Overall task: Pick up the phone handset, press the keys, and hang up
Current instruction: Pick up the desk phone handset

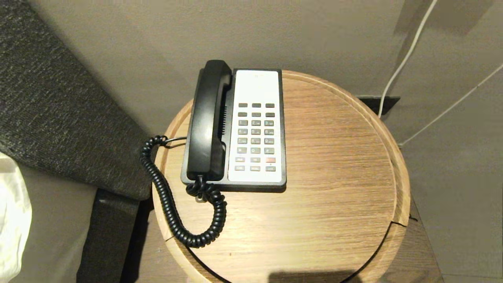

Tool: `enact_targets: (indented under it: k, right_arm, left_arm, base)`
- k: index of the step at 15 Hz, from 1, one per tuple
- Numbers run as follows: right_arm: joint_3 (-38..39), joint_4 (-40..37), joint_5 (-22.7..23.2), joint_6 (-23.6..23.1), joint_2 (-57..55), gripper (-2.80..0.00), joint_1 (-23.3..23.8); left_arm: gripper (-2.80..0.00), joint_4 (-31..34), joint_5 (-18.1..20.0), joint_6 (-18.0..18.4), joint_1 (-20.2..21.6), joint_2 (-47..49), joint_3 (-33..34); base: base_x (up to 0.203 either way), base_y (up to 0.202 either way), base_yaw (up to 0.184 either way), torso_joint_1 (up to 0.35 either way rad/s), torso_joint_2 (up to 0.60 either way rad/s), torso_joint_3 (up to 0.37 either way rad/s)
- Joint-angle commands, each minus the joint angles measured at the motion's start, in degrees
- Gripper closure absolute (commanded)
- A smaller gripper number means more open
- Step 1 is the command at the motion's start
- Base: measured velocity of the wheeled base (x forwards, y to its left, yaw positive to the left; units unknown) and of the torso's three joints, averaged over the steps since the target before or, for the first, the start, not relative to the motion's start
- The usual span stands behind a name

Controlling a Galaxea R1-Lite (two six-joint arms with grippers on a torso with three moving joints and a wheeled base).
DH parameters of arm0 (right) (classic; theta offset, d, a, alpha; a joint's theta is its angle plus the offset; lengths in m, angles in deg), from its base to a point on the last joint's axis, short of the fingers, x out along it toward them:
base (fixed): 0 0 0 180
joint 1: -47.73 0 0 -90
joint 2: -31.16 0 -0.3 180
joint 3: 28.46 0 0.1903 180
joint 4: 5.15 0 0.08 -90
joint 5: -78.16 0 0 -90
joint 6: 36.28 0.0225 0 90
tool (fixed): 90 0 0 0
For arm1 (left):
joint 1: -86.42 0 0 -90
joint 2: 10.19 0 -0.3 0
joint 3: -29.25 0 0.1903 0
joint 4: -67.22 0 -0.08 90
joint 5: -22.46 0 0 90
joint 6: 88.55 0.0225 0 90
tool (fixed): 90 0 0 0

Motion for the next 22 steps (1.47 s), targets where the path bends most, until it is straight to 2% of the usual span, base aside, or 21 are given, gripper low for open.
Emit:
enact_targets:
  k: [1, 9, 10, 12, 15, 17, 19, 22]
  right_arm:
    - [0.0, 0.0, 0.0, 0.0, -0.1, 0.0, 0.0]
    - [0.0, 0.0, 0.0, 0.0, -0.1, 0.0, 0.0]
    - [0.0, 0.0, 0.0, 0.0, -0.1, 0.0, 0.0]
    - [0.0, 0.0, 0.0, 0.0, -0.1, 0.0, 0.0]
    - [0.0, 0.0, 0.0, 0.0, -0.1, 0.0, 0.0]
    - [0.0, -0.1, 0.0, 0.0, -0.1, 0.0, 0.0]
    - [0.0, 0.0, 0.0, 0.0, -0.1, 0.0, 0.0]
    - [0.0, 0.0, 0.0, 0.0, -0.1, 0.0, 0.0]
  left_arm:
    - [0.0, -0.1, 0.0, 0.4, 0.0, 0.1, 0.0]
    - [0.0, 0.0, 0.0, 1.4, 0.0, 0.0, -0.2]
    - [0.0, 0.1, 0.5, 1.4, 0.0, 0.0, -2.2]
    - [0.0, 3.7, 4.2, 1.2, 0.0, 1.2, -11.6]
    - [0.0, 15.9, 12.8, -1.8, -0.1, 10.3, -33.7]
    - [0.0, 22.3, 21.1, -7.2, -0.1, 22.8, -47.8]
    - [0.0, 25.7, 27.6, -11.3, -0.1, 35.3, -59.1]
    - [0.0, 30.7, 33.2, -14.5, -1.9, 52.8, -75.8]
  base:
    - [0.0, 0.0, 0.0, 0.007, 0.0, 0.083]
    - [0.0, 0.0, 0.0, 0.0, 0.0, 0.009]
    - [0.0, 0.0, 0.0, 0.0, 0.0, 0.0]
    - [0.0, 0.0, 0.0, 0.0, 0.0, 0.0]
    - [0.0, 0.0, 0.0, 0.0, 0.0, 0.0]
    - [0.0, 0.0, 0.0, 0.0, 0.0, 0.0]
    - [0.0, 0.0, 0.0, 0.0, 0.0, 0.0]
    - [0.0, 0.0, 0.0, 0.0, 0.0, 0.0]
